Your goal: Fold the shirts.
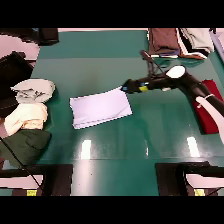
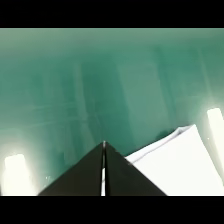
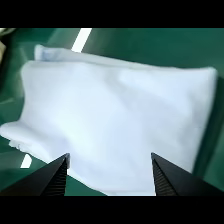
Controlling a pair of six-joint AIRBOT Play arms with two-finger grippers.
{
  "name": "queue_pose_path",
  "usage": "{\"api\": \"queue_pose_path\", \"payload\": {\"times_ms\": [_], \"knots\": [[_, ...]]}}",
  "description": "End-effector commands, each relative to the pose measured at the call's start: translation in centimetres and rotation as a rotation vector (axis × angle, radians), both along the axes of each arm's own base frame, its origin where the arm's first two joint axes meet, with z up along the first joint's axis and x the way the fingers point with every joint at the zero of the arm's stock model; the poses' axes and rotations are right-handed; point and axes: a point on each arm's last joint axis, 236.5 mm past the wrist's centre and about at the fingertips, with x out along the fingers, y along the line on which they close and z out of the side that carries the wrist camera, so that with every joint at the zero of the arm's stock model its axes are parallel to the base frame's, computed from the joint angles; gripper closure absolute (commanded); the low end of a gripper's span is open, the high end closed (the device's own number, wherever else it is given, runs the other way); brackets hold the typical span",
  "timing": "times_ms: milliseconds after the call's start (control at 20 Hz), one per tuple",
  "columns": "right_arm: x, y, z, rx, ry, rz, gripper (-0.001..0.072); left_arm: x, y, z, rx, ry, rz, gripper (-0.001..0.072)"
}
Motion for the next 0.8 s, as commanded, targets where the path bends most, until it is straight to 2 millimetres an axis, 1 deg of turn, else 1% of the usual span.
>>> {"api": "queue_pose_path", "payload": {"times_ms": [0, 100, 200, 350, 400, 500, 550, 600, 650, 700, 750], "knots": [[-0.8, -5.9, -4.7, -0.016, 0.201, -0.064, 0.0117, -0.4, -1.9, -0.7, 0.007, 0.006, -0.044, 0.0684], [-0.8, -6.2, -7.0, -0.018, 0.260, -0.074, 0.0118, -0.7, -2.6, -0.6, 0.009, 0.004, -0.064, 0.0684], [-1.1, -4.7, -8.8, 0.026, 0.332, -0.072, 0.0118, -0.7, -3.0, -0.5, 0.001, 0.000, -0.071, 0.0684], [-1.3, -1.2, -10.8, 0.079, 0.403, -0.047, 0.0122, -0.7, -3.1, -0.4, -0.004, -0.003, -0.072, 0.0683], [-1.3, 0.4, -11.2, 0.080, 0.407, -0.013, 0.0137, -0.7, -3.1, -0.4, -0.004, -0.004, -0.072, 0.0684], [-1.6, 3.9, -11.4, 0.079, 0.399, 0.068, 0.0142, -0.7, -3.1, -0.4, -0.004, -0.002, -0.073, 0.0684], [-2.0, 5.8, -11.5, 0.073, 0.390, 0.115, 0.0222, -0.7, -3.1, -0.4, -0.004, -0.002, -0.073, 0.0684], [-2.1, 7.4, -11.7, 0.064, 0.373, 0.147, 0.0344, -0.7, -3.2, -0.5, -0.005, 0.000, -0.074, 0.0683], [-1.9, 8.4, -11.7, 0.056, 0.348, 0.161, 0.0484, -0.8, -3.2, -0.5, -0.007, 0.002, -0.076, 0.0684], [-1.4, 9.5, -11.3, 0.055, 0.313, 0.166, 0.0650, -0.8, -3.3, -0.4, -0.010, 0.002, -0.077, 0.0684], [-0.4, 10.0, -10.6, 0.060, 0.274, 0.155, 0.0698, -0.8, -3.4, -0.4, -0.014, 0.002, -0.080, 0.0685]]}}
